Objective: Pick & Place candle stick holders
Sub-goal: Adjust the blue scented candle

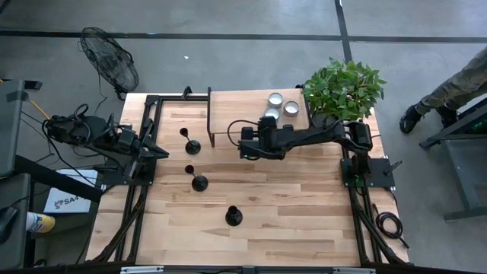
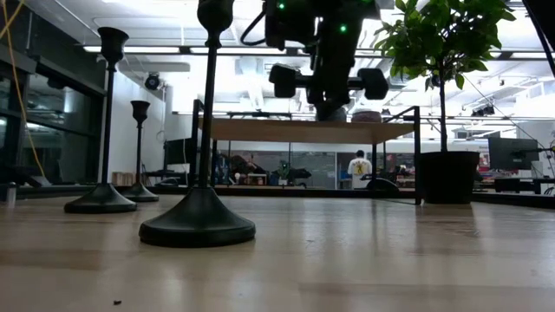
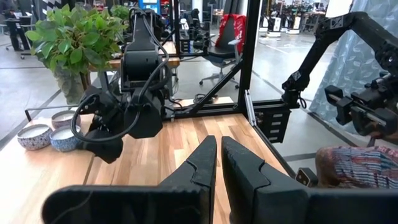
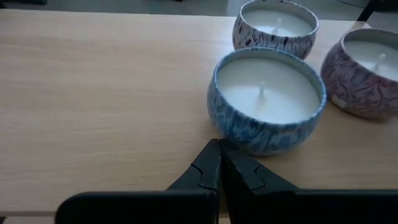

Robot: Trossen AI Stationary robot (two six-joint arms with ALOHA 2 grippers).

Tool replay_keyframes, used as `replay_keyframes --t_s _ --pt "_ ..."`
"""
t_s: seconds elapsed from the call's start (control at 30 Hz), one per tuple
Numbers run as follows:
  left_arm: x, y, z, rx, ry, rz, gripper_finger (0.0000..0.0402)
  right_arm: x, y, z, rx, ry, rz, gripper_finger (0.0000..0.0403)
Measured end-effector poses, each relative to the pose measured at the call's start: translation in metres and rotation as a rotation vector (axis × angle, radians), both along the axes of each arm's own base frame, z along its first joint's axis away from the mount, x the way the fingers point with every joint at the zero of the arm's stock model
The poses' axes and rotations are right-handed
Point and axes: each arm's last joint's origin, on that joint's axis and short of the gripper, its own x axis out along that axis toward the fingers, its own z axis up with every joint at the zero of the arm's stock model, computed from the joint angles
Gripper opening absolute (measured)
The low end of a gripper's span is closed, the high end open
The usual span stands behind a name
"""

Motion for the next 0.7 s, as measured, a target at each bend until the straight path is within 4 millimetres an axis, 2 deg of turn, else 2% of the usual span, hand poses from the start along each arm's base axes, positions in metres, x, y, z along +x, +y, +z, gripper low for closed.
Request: replay_keyframes --t_s 0.7 --pt "0.000 0.000 0.000 0.000 0.000 0.000 0.0026 -0.013 0.001 0.002 0.055 0.124 0.004 0.0000"
